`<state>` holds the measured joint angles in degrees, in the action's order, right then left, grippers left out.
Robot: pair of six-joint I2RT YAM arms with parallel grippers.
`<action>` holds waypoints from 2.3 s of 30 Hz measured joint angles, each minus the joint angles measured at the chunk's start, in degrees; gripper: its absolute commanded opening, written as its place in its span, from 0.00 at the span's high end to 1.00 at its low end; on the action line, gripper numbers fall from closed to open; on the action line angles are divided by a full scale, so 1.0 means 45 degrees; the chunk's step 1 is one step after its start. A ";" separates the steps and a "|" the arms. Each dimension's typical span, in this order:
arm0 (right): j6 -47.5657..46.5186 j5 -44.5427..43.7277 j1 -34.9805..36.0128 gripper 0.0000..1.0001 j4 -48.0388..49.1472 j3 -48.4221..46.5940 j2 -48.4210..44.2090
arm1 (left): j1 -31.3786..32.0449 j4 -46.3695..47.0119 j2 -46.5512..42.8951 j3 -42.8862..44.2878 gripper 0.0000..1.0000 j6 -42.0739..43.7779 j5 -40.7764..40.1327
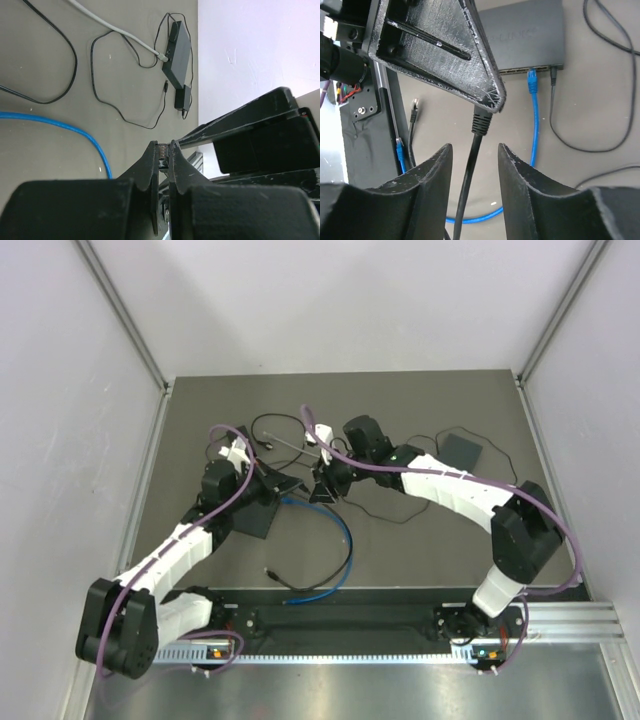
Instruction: Insert the plug into the switch port
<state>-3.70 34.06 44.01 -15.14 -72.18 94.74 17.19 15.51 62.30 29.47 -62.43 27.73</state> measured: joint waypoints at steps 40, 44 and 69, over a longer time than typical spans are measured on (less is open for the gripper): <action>-0.2715 -0.7363 0.3915 1.00 0.0942 0.0024 0.2773 | -0.5620 -1.0414 0.5110 0.6343 0.40 1.1137 0.0612; -0.2749 -0.8048 0.3993 1.00 0.0967 0.0010 0.3405 | -0.5659 -1.1443 0.6523 0.6397 0.38 1.1832 0.0636; -0.2205 -0.9194 0.4197 1.00 -0.0209 -0.2778 0.5746 | -0.5712 -1.0962 0.6985 0.6081 0.37 1.1215 0.0986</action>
<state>-13.63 -7.31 62.89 -16.08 -84.68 120.60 -8.51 -33.82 93.73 56.84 -11.97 32.16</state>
